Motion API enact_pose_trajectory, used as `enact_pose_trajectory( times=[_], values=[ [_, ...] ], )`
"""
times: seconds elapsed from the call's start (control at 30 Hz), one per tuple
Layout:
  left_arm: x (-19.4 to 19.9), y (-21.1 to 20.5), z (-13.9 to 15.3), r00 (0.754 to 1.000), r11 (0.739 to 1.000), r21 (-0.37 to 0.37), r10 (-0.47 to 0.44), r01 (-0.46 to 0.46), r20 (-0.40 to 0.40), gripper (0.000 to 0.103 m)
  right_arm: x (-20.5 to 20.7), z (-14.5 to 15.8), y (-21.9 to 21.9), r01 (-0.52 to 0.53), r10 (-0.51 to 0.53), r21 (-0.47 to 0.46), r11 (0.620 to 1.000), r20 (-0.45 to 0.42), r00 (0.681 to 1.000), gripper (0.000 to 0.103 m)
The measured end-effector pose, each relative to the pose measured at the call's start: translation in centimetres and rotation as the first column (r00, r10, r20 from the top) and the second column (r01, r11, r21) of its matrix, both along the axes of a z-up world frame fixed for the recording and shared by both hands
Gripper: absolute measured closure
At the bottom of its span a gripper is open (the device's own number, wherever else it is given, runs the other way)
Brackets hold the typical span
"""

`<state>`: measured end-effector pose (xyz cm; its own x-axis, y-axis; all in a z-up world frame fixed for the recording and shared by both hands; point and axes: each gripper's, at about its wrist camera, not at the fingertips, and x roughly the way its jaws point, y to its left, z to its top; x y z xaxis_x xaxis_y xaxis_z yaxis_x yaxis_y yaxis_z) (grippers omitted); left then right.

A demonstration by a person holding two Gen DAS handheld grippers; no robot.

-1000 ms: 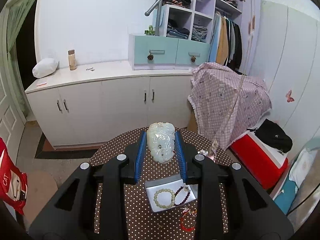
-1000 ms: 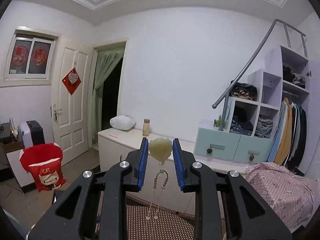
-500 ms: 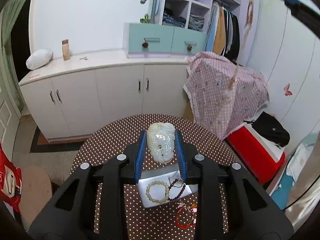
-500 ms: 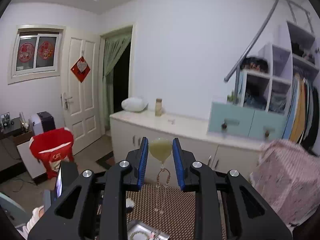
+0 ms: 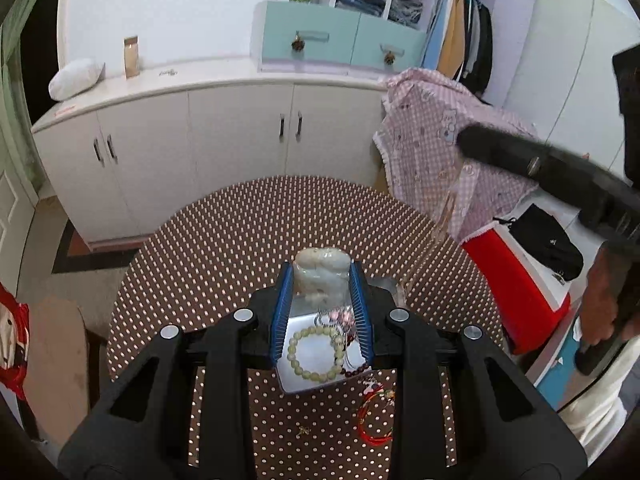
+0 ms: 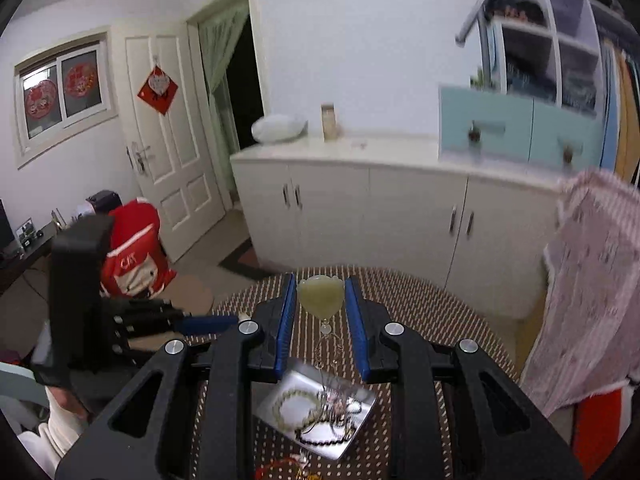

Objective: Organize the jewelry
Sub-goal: 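Lower both pendants into the gray box and open both tools, then grasp the small silver charm with the left tool while the right tool grasps the red string keychain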

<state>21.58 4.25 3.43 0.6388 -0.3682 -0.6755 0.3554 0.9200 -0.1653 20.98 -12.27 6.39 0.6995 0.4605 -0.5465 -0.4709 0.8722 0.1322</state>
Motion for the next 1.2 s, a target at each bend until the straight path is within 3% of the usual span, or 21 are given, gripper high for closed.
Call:
enact_pose_trajectory(
  times=[0.13,0.37,0.4,0.43,0.5,0.97,1.2],
  values=[
    [0.1,-0.2,-1.7,1.0,1.0,0.002,-0.01,0.01,-0.02,0.074,0.6,-3.3,0.0,-0.021,0.022,0.012,1.0,-0.089,0.996,0.08],
    [0.2,-0.5,-3.9,0.998,1.0,0.013,-0.019,0.02,-0.057,0.074,0.5,-6.2,1.0,-0.081,0.076,-0.017,0.997,-0.174,0.982,0.079],
    [0.3,-0.6,-4.3,0.998,1.0,0.017,-0.016,0.017,-0.067,0.073,0.5,-6.4,1.0,-0.084,0.079,-0.024,0.996,-0.177,0.981,0.079],
    [0.4,-0.5,-4.6,0.997,1.0,0.02,-0.013,0.015,-0.077,0.065,0.3,-6.5,1.0,-0.087,0.08,-0.031,0.996,-0.179,0.981,0.077],
    [0.4,-0.4,-5.1,0.996,1.0,0.021,-0.01,0.011,-0.085,0.048,0.2,-6.5,0.8,-0.079,0.071,-0.044,0.996,-0.17,0.983,0.055],
    [-0.1,0.9,-7.1,0.993,0.999,0.041,0.031,-0.027,-0.111,0.048,-0.8,-7.4,-1.6,-0.013,0.001,-0.089,0.996,-0.136,0.991,0.04],
    [-1.5,1.7,-8.4,0.991,0.998,0.043,0.052,-0.047,-0.126,0.047,-2.2,-8.7,-2.4,0.015,-0.031,-0.106,0.994,-0.15,0.988,0.039]
  ],
)
